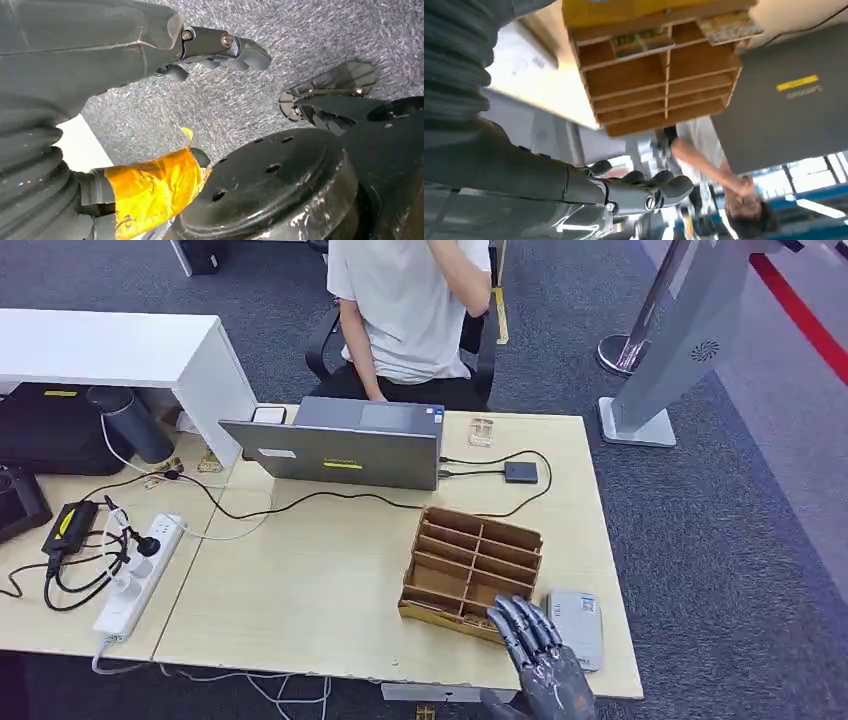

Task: Pass the card to the sensor for recognition and then transmit it.

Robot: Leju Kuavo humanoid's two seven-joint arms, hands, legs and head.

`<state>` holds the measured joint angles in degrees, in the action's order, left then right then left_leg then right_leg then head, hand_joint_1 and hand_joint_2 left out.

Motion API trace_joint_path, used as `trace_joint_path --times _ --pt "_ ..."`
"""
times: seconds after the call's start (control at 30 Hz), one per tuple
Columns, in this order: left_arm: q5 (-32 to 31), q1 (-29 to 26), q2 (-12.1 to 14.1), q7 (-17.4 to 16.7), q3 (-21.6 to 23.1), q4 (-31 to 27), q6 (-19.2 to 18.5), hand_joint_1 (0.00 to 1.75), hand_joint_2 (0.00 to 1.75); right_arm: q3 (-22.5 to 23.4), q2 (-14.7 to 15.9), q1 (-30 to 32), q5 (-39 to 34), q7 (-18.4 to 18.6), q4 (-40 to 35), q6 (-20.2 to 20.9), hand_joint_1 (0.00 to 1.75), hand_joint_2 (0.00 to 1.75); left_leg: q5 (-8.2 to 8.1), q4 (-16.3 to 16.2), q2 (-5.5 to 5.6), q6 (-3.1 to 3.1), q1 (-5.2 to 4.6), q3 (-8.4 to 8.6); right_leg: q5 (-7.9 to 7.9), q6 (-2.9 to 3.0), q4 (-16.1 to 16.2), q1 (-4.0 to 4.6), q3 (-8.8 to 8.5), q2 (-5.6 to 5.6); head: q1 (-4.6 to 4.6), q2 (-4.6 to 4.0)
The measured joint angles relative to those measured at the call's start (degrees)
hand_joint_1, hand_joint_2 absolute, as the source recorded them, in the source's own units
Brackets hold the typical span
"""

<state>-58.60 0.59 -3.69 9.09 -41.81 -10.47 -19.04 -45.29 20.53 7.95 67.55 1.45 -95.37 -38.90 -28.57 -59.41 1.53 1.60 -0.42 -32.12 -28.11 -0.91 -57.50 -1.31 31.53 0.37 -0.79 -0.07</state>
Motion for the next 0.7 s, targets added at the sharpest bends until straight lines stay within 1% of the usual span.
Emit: trace_joint_path --times 0.07,0.13,0.2,0.4,0.7 --pt "-0.2 0.06 -0.11 -0.17 0.0 0.0 0.0 0.0 1.75 0.3 -0.92 0.02 8.3 2.87 0.68 -0.31 0.0 1.75 0.0 0.0 0.0 0.0 0.0 0.0 0.0 0.0 0.0 0.0 0.0 0.0 0.0 0.0" --pt "-0.31 0.22 -0.18 -0.28 0.0 0.0 0.0 0.0 1.75 0.78 -1.68 0.02 11.18 3.99 1.34 -0.44 0.0 1.75 0.0 0.0 0.0 0.0 0.0 -0.01 0.0 0.0 0.0 0.0 0.0 0.0 0.02 0.0" --pt "-0.48 0.39 -0.22 -0.31 0.0 0.0 -0.04 0.0 1.75 1.18 -2.34 0.02 12.39 4.67 1.78 -0.44 0.0 1.75 0.0 0.0 0.0 0.0 0.0 -0.01 0.0 0.0 0.0 0.0 0.0 0.0 0.02 0.0" --pt "-0.53 0.56 -0.46 -0.31 0.0 0.0 0.02 0.0 1.75 2.71 -4.44 -0.03 12.95 5.04 3.41 -0.44 0.0 1.75 0.0 0.0 0.0 0.0 0.0 -0.01 0.0 0.0 -0.01 0.0 0.0 0.0 0.0 0.0" --pt "-0.7 0.64 -0.46 -0.33 0.0 0.0 0.0 0.0 1.75 3.71 -6.19 -0.22 11.49 4.04 5.2 -0.44 0.0 1.75 0.0 0.0 0.0 0.0 0.0 -0.01 0.0 0.0 0.0 0.0 0.0 0.0 0.0 0.0"
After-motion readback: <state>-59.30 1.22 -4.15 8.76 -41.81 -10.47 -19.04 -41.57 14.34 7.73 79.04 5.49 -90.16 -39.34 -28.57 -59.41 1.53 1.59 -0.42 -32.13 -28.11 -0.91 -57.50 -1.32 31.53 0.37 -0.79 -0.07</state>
